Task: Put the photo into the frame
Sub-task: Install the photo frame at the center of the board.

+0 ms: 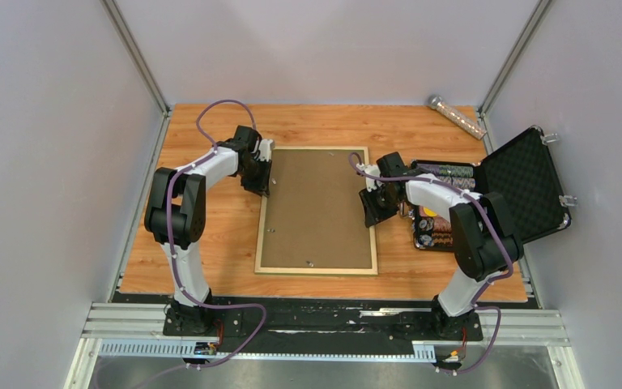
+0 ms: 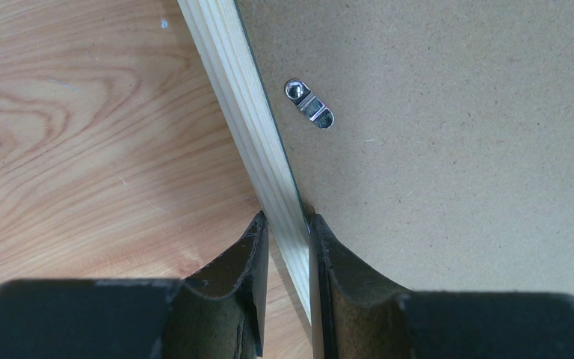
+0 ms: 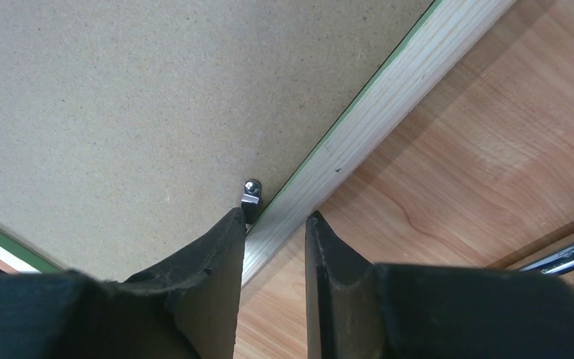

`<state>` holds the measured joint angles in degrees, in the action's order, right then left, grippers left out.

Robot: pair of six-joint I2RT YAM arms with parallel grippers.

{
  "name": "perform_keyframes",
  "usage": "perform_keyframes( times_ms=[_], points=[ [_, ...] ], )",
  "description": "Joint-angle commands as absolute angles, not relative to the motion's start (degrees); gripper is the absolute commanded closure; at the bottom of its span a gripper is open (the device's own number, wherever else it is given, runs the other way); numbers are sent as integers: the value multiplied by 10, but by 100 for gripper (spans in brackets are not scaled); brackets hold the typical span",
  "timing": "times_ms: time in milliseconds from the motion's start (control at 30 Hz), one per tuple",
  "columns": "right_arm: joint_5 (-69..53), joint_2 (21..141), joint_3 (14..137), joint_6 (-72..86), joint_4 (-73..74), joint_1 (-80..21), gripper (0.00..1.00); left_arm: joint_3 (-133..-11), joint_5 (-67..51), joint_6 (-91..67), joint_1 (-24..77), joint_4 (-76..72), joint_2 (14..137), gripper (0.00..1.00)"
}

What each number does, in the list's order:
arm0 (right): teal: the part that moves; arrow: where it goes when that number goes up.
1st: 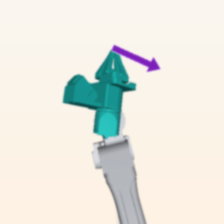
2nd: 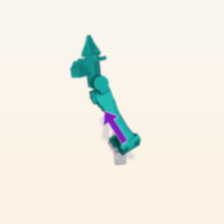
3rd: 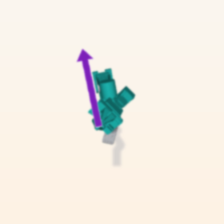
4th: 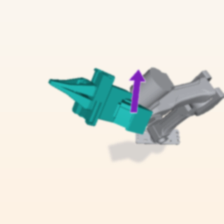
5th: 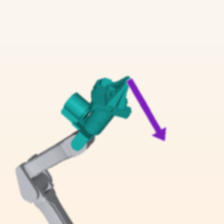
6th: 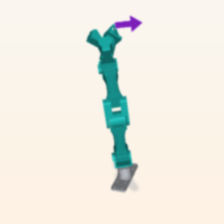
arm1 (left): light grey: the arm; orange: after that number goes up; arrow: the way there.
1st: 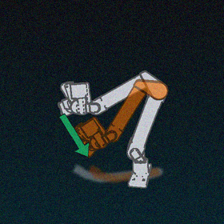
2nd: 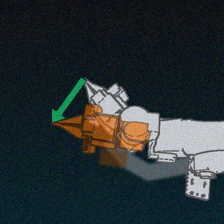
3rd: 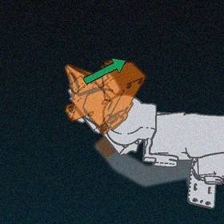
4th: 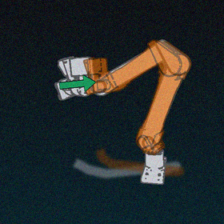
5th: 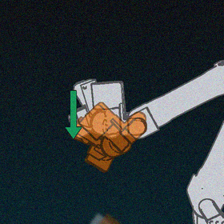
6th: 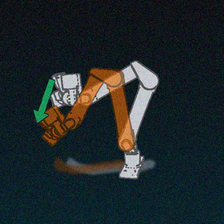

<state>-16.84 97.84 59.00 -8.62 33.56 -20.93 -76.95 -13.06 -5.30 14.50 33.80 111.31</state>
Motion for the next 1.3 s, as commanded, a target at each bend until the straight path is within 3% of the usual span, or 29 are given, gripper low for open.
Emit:
perform_keyframes(
  times_ms=[0,133,300,500,1000,1267],
  points=[
    [-156,961,610,-103,280,-194,72,-758,-142,-41,150,325,1141,100],
    [-197,962,621,-100,296,-188,53,-758,-143,-41,150,325,1141,100],
    [-214,970,621,-96,302,-188,46,-758,-144,-42,150,325,1143,100],
    [-223,968,611,-101,305,-189,46,-759,-143,-41,150,326,1143,100],
    [-196,972,583,-114,299,-190,62,-761,-145,-42,150,327,1144,100],
    [-177,977,566,-116,286,-203,64,-761,-144,-42,150,327,1146,100]
  ],
)
